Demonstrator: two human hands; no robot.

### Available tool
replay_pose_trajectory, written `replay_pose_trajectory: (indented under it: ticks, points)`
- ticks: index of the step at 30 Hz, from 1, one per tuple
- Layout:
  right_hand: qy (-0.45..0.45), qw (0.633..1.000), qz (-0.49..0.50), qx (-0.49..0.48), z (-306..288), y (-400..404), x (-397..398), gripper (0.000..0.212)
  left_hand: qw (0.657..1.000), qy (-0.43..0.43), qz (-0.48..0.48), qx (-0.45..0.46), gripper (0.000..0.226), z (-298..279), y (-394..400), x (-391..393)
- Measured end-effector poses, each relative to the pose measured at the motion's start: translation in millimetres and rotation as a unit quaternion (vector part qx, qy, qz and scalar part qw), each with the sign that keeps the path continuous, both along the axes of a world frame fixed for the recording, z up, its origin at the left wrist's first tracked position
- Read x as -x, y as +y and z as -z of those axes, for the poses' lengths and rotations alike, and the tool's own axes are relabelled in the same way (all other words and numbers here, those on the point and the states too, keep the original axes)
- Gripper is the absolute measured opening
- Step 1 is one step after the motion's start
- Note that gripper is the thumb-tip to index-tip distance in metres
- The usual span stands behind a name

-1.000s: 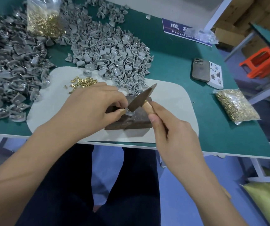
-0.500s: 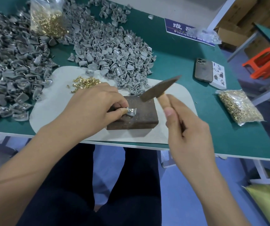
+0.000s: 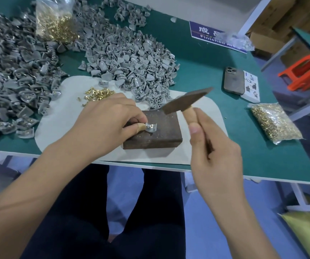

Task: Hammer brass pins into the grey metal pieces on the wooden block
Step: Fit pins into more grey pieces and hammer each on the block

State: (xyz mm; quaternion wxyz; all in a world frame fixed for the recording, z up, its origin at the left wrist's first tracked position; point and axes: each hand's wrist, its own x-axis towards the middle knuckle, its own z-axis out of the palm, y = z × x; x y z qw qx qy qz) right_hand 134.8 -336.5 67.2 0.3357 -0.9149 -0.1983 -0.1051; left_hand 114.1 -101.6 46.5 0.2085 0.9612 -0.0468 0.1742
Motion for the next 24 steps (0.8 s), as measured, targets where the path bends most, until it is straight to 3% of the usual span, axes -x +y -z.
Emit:
replay_pose_trajectory:
  ticks: [5, 11, 15, 18, 21, 24]
  points:
    - [0.025, 0.995, -0.020, 0.095, 1, 1, 3, 0.033, 1.000, 0.007, 0.003, -0.007, 0.011, -2, -2, 1]
    - [-0.012, 0.979, 0.163, 0.121, 15, -19, -47, 0.043, 0.995, -0.014, -0.064, 0.075, 0.001, 0, -4, 24]
    - [0.033, 0.968, 0.202, 0.142, 38, -8, -63, 0.044, 0.985, -0.021, -0.124, 0.119, 0.006, 8, 9, 43]
    - [0.023, 0.961, 0.221, 0.166, 42, 11, -66, 0.035, 0.974, -0.035, -0.200, 0.100, 0.008, 13, 33, 55]
    - [-0.050, 0.986, 0.148, 0.064, 28, 41, -70, 0.025, 0.953, -0.033, -0.290, 0.077, 0.004, 13, 72, 65]
    - [-0.066, 0.997, 0.017, 0.047, 10, 83, -70, 0.019, 0.936, -0.009, -0.344, 0.077, 0.011, 9, 113, 76]
